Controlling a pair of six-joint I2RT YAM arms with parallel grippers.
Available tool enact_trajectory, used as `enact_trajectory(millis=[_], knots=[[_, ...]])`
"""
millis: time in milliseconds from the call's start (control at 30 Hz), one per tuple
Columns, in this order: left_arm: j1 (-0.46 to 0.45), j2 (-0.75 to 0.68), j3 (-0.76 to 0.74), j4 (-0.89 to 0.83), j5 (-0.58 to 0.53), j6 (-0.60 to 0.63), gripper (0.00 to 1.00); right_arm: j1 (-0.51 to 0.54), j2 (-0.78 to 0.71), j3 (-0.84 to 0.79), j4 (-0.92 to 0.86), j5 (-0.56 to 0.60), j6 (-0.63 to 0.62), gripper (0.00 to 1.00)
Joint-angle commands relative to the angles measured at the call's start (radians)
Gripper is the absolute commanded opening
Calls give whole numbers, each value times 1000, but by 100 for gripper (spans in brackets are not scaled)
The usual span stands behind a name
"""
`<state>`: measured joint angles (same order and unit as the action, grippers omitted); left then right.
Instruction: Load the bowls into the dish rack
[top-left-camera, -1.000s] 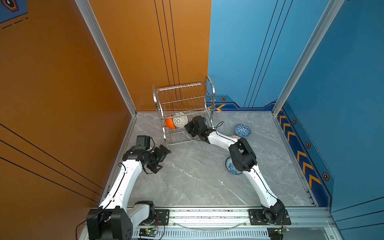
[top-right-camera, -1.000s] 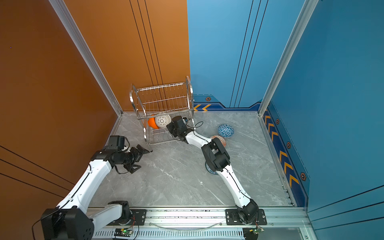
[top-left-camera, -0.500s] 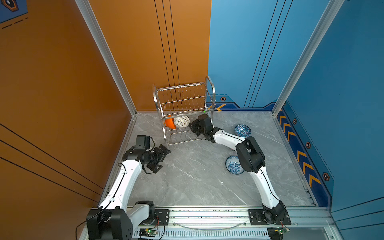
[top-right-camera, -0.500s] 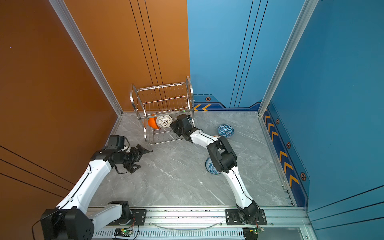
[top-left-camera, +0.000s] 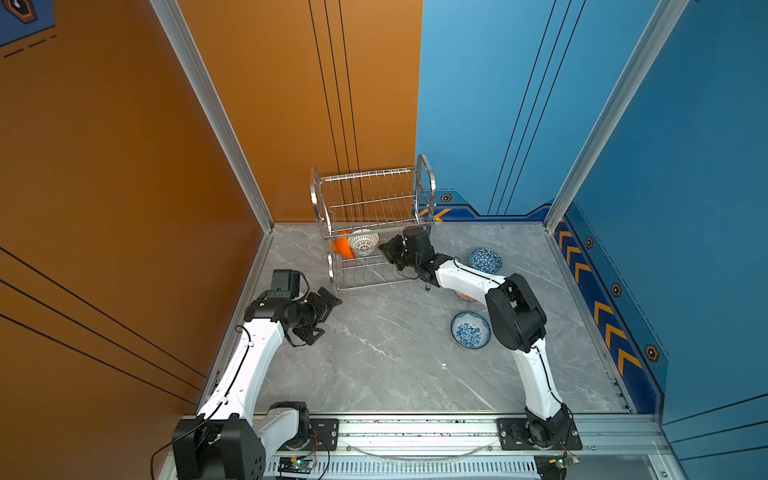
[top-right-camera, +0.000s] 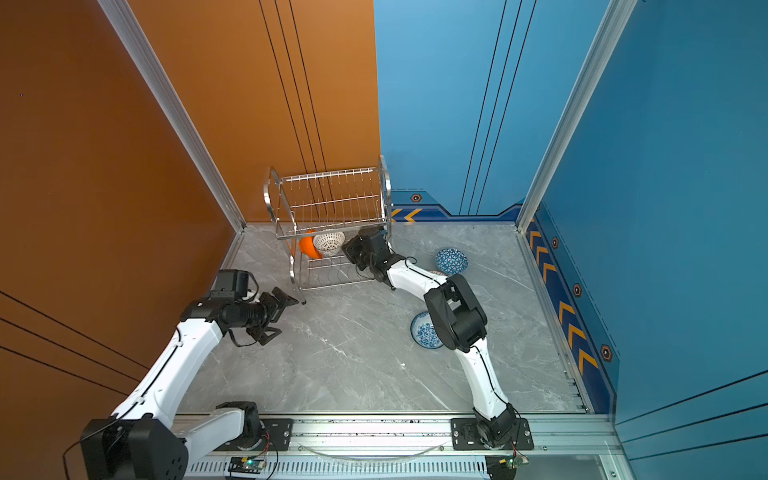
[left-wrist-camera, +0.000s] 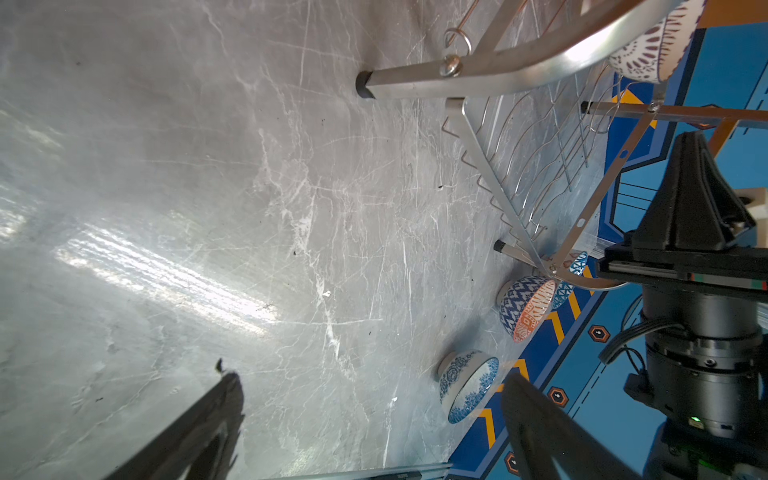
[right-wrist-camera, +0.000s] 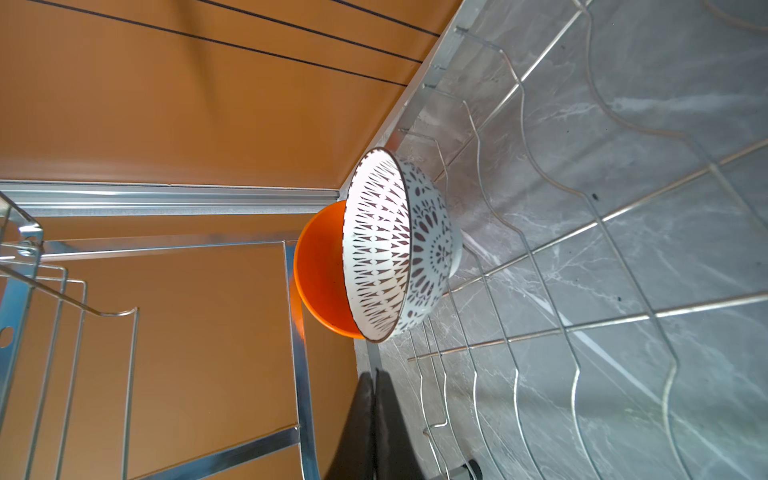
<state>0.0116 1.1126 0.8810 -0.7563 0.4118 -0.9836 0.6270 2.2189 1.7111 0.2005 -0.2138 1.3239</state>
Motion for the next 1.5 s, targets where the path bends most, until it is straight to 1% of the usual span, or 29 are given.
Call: enact_trajectory(millis=[0,100,233,367,500,600,833,1033,1100,1233,1467], knots=[[-10,-22,16,-22,-21,11,98,-10,-46,-16,-34,11,-17,0],[-10,-24,13,-23,-16,10,98,1,-36,-3,-33,20,-8,0],[-10,-29,10,-23,-11,11,98,21,-7,36,-46,32,-2,6],[-10,-28,8,-24,-3,13,98,36,38,79,-52,31,6,8],[-8,-22,9,-24,5,19,98,49,84,149,-56,27,11,12],[-7,-18,10,-23,11,21,98,57,106,169,-59,35,16,15],[-8,-8,11,-23,12,28,98,68,121,167,-47,42,21,20],[-10,-7,10,-23,13,29,98,68,114,129,-14,51,27,29],[-10,-10,6,-24,15,28,98,68,116,124,-7,63,33,34],[-12,-11,5,-24,19,26,98,68,118,126,0,90,45,39],[-13,-6,17,-23,21,27,98,68,134,171,-76,159,43,45]])
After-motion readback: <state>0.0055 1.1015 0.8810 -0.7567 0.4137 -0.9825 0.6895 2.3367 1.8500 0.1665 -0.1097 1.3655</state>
